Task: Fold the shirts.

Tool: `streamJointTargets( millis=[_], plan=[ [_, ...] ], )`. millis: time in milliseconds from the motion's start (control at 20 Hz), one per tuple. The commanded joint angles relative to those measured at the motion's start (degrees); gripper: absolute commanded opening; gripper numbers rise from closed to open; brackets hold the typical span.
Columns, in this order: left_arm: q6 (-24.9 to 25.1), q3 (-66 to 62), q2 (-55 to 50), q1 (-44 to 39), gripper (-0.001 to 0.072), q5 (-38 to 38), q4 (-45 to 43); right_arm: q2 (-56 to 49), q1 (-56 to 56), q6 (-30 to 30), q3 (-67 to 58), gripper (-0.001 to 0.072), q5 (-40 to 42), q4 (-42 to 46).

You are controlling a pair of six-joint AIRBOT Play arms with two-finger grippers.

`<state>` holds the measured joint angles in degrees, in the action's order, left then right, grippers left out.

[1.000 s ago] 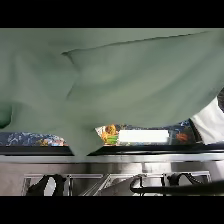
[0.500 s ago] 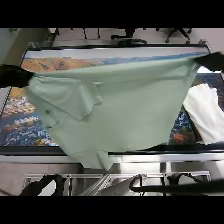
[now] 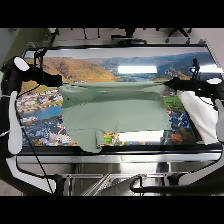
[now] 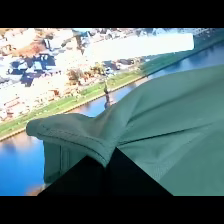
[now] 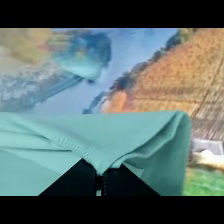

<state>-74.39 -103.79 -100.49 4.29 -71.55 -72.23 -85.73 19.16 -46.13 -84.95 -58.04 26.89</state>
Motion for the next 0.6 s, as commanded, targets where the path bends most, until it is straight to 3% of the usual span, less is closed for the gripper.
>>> streamJointTargets(
  millis=[0, 350, 550],
  plan=[
    [-0.70, -5.18, -8.44, -0.09, 0.0009, -1.55, -0.20, -6.62, -0.72, 0.81, -2.82, 0.0024, 4.09, 0.13],
    [-3.54, -5.16, -12.94, -0.15, 0.0010, 2.01, 0.37, -7.93, -1.03, 2.89, -3.32, 0.0024, 11.63, -0.15],
    [-3.69, -5.16, -12.92, -0.13, 0.0010, 7.76, 8.15, -8.00, -3.21, 4.48, -4.46, 0.0024, 13.42, -0.13]
  ],
)
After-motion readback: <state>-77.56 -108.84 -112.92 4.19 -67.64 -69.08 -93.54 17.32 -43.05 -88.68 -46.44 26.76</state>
